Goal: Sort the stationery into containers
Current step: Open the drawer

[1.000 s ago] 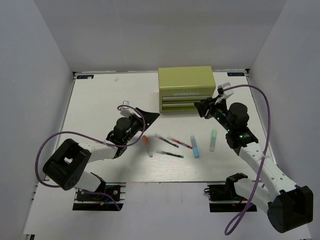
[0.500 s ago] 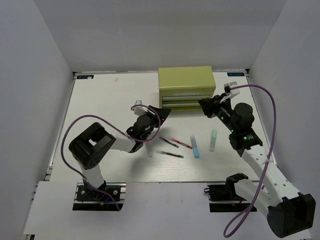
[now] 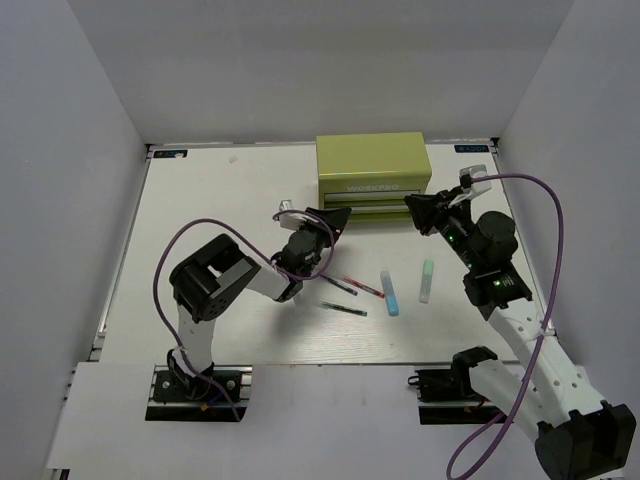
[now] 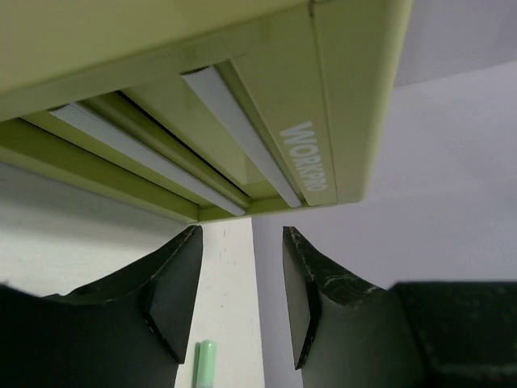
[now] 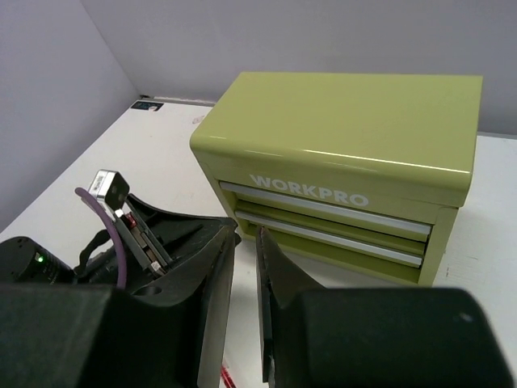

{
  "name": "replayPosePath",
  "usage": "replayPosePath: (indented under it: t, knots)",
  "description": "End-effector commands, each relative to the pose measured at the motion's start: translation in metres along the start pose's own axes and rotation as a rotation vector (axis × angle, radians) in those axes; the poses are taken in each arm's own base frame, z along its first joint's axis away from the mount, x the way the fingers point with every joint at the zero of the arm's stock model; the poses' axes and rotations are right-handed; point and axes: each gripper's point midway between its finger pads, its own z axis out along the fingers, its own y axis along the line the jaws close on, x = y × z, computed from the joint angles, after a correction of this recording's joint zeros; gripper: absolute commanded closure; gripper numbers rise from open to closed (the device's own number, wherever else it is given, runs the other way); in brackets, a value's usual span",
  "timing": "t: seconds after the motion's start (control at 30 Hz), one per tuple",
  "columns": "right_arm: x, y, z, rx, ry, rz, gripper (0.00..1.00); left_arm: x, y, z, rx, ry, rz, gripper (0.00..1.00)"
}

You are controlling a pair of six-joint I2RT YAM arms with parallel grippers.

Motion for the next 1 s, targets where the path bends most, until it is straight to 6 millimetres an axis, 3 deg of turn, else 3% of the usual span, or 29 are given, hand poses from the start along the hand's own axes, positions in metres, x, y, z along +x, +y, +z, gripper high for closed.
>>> replayPosePath:
  t: [0.0,0.3,0.43,0.83,0.97]
  knots:
    - [-0.027,0.000,-0.003,0.017,-0.086,-0.014,0.77,-0.010,-0.021,0.007,0.080,-0.068,-0.059,0.46]
    - [-0.029,-0.004,-0.004,0.036,-0.097,-0.017,0.77,-0.007,-0.011,0.021,0.076,-0.098,-0.081,0.47]
    - [-0.032,-0.004,-0.005,0.041,-0.109,-0.022,0.77,-0.007,-0.019,0.026,0.094,-0.102,-0.099,0.47]
    - [-0.032,-0.005,-0.005,0.045,-0.113,-0.028,0.77,-0.014,0.001,0.039,0.052,-0.144,-0.085,0.47]
    - [-0.034,-0.006,-0.007,0.051,-0.120,-0.034,0.77,-0.014,-0.002,0.041,0.068,-0.148,-0.093,0.47]
